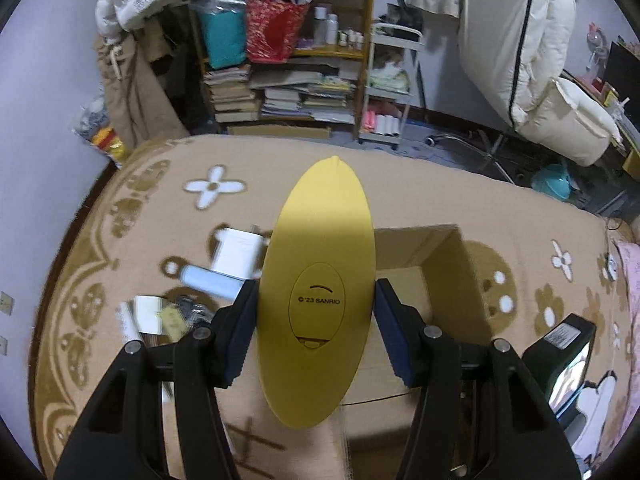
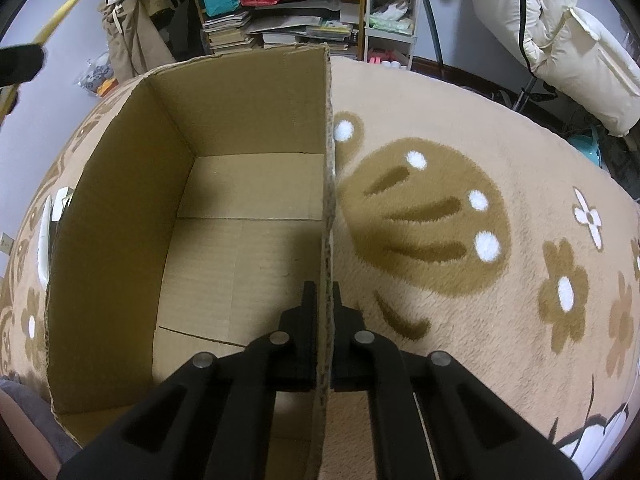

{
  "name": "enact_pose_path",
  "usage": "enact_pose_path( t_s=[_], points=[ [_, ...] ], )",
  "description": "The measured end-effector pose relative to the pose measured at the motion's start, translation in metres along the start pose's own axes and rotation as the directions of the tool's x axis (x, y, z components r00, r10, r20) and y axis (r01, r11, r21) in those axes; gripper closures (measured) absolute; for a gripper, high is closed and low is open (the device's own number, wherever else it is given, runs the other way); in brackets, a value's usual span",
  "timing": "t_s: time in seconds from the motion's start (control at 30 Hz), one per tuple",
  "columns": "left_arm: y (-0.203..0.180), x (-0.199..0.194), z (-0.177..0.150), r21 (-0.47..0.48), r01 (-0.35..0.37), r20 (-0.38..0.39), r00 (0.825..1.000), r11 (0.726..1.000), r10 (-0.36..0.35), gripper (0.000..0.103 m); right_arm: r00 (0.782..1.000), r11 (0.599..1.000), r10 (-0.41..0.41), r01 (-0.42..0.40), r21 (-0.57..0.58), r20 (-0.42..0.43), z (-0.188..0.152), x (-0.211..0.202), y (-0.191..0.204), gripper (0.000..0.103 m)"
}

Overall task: Organize rigid objects
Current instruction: 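Carry the yellow lid with the left gripper and release it into the box, then move the left gripper back and grasp the white remote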

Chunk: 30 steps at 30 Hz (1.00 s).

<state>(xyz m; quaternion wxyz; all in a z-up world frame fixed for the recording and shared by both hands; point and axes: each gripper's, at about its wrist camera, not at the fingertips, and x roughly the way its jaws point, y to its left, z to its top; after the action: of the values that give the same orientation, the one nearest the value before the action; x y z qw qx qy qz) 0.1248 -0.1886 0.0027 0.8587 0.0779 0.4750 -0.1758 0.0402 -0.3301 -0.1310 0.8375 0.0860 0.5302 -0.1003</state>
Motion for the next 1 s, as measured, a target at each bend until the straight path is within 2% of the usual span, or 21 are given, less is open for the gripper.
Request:
enact_pose_path(
  t_s=[0.23, 0.43, 0.53, 0.73, 0.87, 0.9, 0.97, 1.0],
  points=[
    [-0.026, 0.034, -0.010, 0.013, 0.080, -0.087, 0.993, 0.997, -0.079, 0.047, 1.000, 1.000, 0.006, -0.006, 0.005, 0.001, 0.000, 0.000, -0.003, 0.097],
    [-0.029, 0.060, -0.019, 0.020, 0.042, -0.148, 0.988, 0.999, -0.038, 0.046, 1.000, 1.000, 0.008, -0.008, 0.005, -0.002, 0.000, 0.000, -0.002, 0.097],
    [-0.029, 0.060, -0.022, 0.041, 0.027, -0.136, 0.990, 0.999, -0.021, 0.046, 1.000, 1.000, 0.007, -0.007, 0.003, -0.001, -0.001, 0.000, 0.000, 0.097],
    [-0.024, 0.056, -0.021, 0.037, 0.075, -0.135, 0.988, 0.996, -0.070, 0.046, 1.000, 1.000, 0.016, -0.016, 0.009, -0.001, 0.000, 0.000, -0.003, 0.097],
    [-0.026, 0.054, -0.020, 0.045, 0.070, -0.134, 0.989, 0.997, -0.063, 0.046, 1.000, 1.000, 0.018, -0.018, 0.010, -0.001, 0.001, 0.000, -0.005, 0.097],
    [-0.025, 0.053, -0.020, 0.044, 0.073, -0.134, 0.989, 0.996, -0.067, 0.045, 1.000, 1.000, 0.018, -0.018, 0.009, -0.001, 0.001, 0.000, -0.005, 0.097],
    [-0.024, 0.048, -0.018, 0.053, 0.063, -0.122, 0.991, 0.997, -0.056, 0.028, 1.000, 1.000, 0.019, -0.019, 0.009, -0.001, 0.001, -0.001, -0.005, 0.097],
    [-0.022, 0.045, -0.018, 0.059, 0.053, -0.106, 0.993, 0.997, -0.047, 0.025, 1.000, 1.000, 0.018, -0.018, 0.009, -0.002, 0.001, -0.001, -0.005, 0.097]
  ],
)
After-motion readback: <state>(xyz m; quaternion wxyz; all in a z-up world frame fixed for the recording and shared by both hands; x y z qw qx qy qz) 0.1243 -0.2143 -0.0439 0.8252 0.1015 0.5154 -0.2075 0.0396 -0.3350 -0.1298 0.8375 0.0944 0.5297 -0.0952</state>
